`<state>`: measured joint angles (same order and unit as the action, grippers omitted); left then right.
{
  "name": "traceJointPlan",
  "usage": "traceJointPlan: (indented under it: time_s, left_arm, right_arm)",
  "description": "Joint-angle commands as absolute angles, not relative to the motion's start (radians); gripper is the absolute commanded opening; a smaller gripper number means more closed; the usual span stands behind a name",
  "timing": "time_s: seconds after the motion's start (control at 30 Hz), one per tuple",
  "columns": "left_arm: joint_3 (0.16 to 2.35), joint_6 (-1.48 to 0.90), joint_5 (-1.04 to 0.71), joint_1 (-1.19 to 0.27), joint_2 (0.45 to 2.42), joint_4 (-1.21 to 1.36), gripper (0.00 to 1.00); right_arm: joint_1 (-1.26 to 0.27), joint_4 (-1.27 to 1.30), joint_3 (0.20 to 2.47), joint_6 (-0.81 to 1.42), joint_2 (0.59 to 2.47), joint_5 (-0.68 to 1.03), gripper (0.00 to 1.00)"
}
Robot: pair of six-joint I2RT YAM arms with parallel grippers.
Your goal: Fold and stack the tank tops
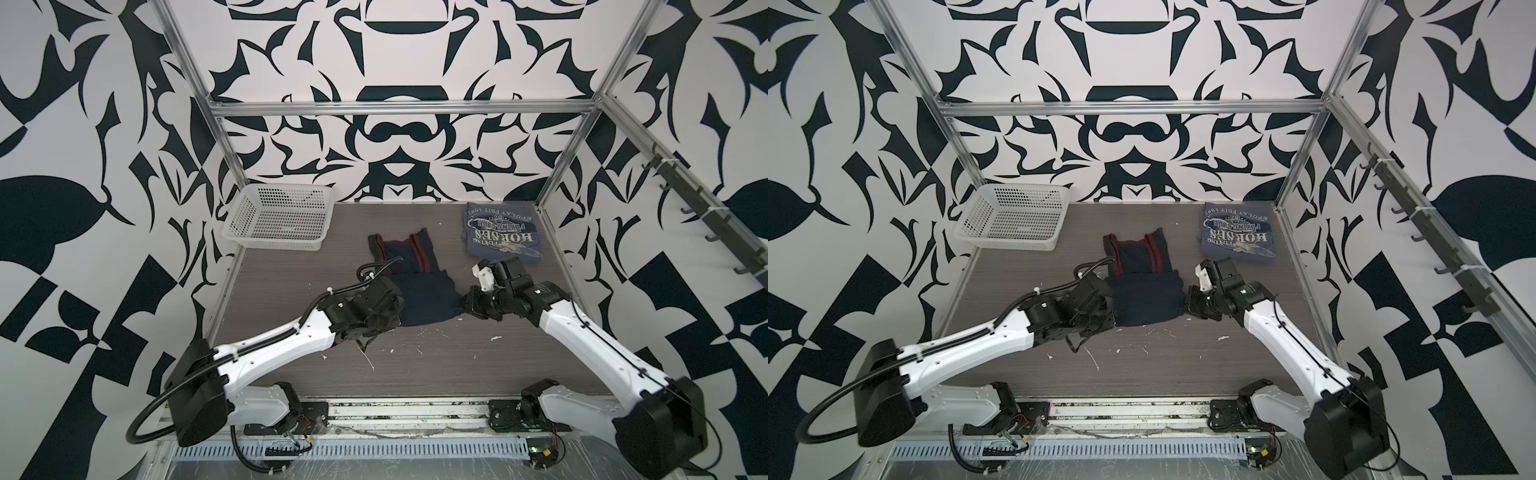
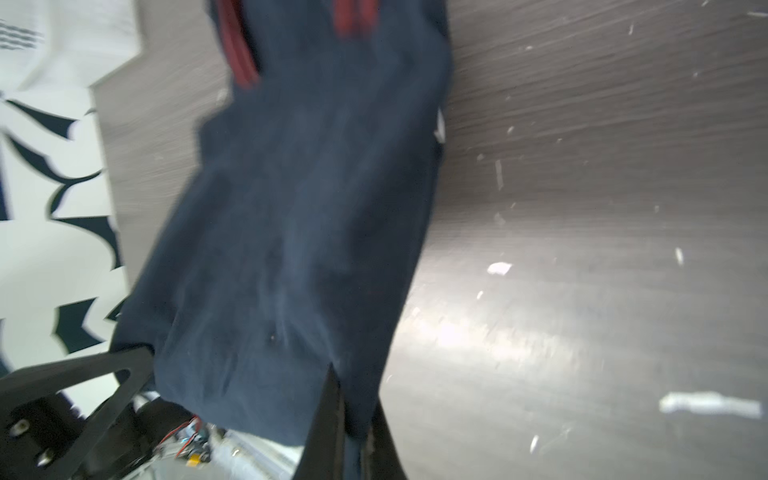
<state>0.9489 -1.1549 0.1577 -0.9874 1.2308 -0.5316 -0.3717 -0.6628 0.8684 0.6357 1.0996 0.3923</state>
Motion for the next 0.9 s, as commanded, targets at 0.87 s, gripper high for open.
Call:
traceJointPlan:
  time_s: [0.87]
  left_arm:
    - [1.327,-1.125,-0.268,-0.390,1.689,-0.437,0.17]
  right_arm:
    - [-0.316,-0.685,1.758,0.669,1.947,0.421,0.00]
